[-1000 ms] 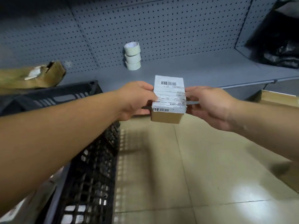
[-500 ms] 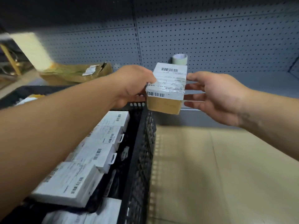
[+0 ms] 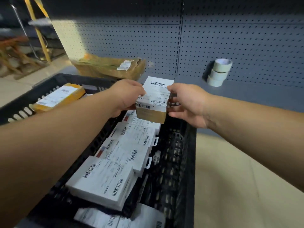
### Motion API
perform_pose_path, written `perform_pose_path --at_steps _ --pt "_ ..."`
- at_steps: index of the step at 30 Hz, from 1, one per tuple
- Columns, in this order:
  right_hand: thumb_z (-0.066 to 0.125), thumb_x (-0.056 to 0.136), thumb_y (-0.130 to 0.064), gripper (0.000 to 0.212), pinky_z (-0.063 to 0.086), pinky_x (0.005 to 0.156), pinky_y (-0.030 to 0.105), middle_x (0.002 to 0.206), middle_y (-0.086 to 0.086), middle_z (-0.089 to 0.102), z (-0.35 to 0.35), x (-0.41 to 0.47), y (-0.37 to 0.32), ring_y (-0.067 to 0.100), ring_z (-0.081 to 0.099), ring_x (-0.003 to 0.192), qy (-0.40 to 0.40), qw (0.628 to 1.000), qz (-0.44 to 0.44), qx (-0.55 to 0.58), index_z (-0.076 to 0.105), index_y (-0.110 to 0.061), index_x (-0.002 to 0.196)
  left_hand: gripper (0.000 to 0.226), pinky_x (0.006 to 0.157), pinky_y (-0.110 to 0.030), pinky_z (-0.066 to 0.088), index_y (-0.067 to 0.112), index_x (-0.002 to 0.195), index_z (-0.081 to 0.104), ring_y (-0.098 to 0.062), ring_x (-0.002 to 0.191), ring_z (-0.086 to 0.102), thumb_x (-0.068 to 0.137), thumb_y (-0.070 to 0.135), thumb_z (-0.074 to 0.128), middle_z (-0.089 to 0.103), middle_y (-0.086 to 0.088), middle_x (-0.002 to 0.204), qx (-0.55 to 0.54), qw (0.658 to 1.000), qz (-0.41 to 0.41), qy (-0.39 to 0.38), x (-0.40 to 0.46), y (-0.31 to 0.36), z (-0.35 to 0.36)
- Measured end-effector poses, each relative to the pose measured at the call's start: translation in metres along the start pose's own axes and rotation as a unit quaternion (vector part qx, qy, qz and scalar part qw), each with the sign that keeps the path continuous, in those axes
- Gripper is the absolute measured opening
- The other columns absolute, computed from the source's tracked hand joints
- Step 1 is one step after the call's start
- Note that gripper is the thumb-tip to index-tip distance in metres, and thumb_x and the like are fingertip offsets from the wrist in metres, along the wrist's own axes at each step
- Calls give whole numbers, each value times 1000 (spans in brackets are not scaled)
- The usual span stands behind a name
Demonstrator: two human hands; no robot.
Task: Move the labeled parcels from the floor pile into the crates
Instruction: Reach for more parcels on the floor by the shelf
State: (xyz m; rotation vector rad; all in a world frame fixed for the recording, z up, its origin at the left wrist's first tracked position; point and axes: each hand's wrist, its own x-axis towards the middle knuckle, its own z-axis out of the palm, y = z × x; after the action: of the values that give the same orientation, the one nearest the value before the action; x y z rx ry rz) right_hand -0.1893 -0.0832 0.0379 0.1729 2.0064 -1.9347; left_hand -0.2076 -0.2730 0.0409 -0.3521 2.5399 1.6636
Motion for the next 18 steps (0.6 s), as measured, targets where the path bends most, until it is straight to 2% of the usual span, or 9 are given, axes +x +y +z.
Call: perform_pose_path --at_steps 2,4,7,8,10,12,14,16,18 --pt "52 99 -38 28 55 75 33 90 1 73 19 13 7 19 64 78 0 999 29 -16 66 -20 114 14 86 -46 63 23 93 74 -25 95 75 91 11 66 78 -7 101 4 1000 -23 1 9 -18 -10" --pt "51 100 -38 28 56 75 34 97 1 73 36 23 13 21 66 82 -2 999 50 -22 66 -19 115 18 89 -46 62 21 95 75 -26 96 75 90 8 65 78 -6 101 23 999 -31 3 17 -34 -17" --pt "49 102 -36 21 56 60 28 77 -6 76 55 34 18 19 72 77 -10 997 69 -14 65 -24 106 22 92 -45 60 22 97 76 -26 99 72 87 7 65 76 -3 105 64 998 -23 12 26 -49 -23" --pt "49 102 -36 18 55 57 28 69 -8 74 60 37 19 20 73 74 -10 997 74 -14 64 -25 101 22 90 -43 61 25 93 75 -24 96 71 86 7 64 76 -1 102 77 997 -20 17 29 -53 -24" --pt "49 102 -35 16 56 63 33 70 -7 70 68 44 22 24 73 75 -7 996 85 -16 61 -28 95 23 74 -35 60 29 91 69 -17 90 68 87 7 62 72 6 96 108 994 -16 28 32 -60 -26" --pt "48 102 -36 15 58 75 40 82 -6 67 75 51 27 31 73 84 -16 995 103 -12 60 -28 98 33 63 -26 51 35 108 62 -12 89 63 88 8 58 68 9 103 126 991 -18 30 34 -69 -27" --pt "47 103 -37 14 58 88 45 88 -4 62 82 59 31 37 71 95 -21 992 124 -6 58 -29 99 48 70 -28 52 32 132 56 -18 98 63 90 9 58 64 4 118 145 989 -22 24 37 -78 -27" --pt "47 103 -37 13 58 81 41 91 -4 57 88 64 34 38 67 101 -21 990 137 -7 56 -29 99 58 88 -37 57 25 145 47 -24 110 62 92 9 60 61 -1 132 168 985 -27 19 41 -84 -28" --pt "47 103 -36 11 56 71 36 97 -3 57 94 70 37 36 65 105 -15 989 146 -12 56 -30 101 57 96 -42 56 23 146 46 -26 112 61 93 10 62 61 -3 136 192 981 -25 21 45 -89 -27"
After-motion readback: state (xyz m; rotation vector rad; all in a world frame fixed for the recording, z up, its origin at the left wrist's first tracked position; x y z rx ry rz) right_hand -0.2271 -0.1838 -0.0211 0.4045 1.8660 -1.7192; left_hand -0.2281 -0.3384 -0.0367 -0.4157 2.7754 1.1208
